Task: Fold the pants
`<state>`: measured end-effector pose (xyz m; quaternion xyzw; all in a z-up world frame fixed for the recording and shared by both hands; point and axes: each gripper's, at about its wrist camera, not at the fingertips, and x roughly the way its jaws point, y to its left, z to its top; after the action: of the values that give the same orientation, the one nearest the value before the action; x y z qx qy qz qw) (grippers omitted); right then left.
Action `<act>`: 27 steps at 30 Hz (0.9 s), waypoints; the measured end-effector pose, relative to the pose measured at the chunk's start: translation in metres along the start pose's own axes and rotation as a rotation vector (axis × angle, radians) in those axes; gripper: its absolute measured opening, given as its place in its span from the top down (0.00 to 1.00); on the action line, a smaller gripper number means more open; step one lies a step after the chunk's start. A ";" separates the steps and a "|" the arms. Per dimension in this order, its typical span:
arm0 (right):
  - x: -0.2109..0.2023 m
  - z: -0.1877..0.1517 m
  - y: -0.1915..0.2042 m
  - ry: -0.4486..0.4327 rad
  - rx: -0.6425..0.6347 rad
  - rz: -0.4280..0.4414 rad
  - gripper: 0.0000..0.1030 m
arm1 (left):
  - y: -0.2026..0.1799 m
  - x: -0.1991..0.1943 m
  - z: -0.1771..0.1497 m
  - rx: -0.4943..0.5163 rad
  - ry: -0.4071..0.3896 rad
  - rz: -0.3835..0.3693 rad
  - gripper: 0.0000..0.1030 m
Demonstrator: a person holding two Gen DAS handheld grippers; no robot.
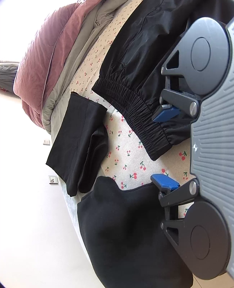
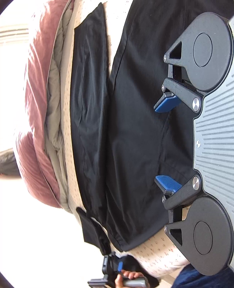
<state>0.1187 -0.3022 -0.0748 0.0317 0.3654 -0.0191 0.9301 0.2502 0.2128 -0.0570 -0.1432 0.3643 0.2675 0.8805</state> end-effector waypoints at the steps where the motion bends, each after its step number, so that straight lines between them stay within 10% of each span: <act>1: 0.002 -0.001 -0.006 -0.001 0.026 -0.019 0.23 | -0.002 0.001 0.001 -0.003 0.002 -0.019 0.30; 13: 0.011 0.013 -0.084 -0.038 0.346 -0.153 0.21 | -0.064 0.006 0.027 0.200 -0.039 -0.117 0.04; 27: 0.015 0.028 -0.106 -0.021 0.321 -0.203 0.21 | -0.180 0.096 0.082 0.578 -0.043 -0.232 0.00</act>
<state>0.1427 -0.4101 -0.0696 0.1423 0.3490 -0.1712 0.9103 0.4566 0.1375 -0.0588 0.0782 0.3879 0.0534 0.9168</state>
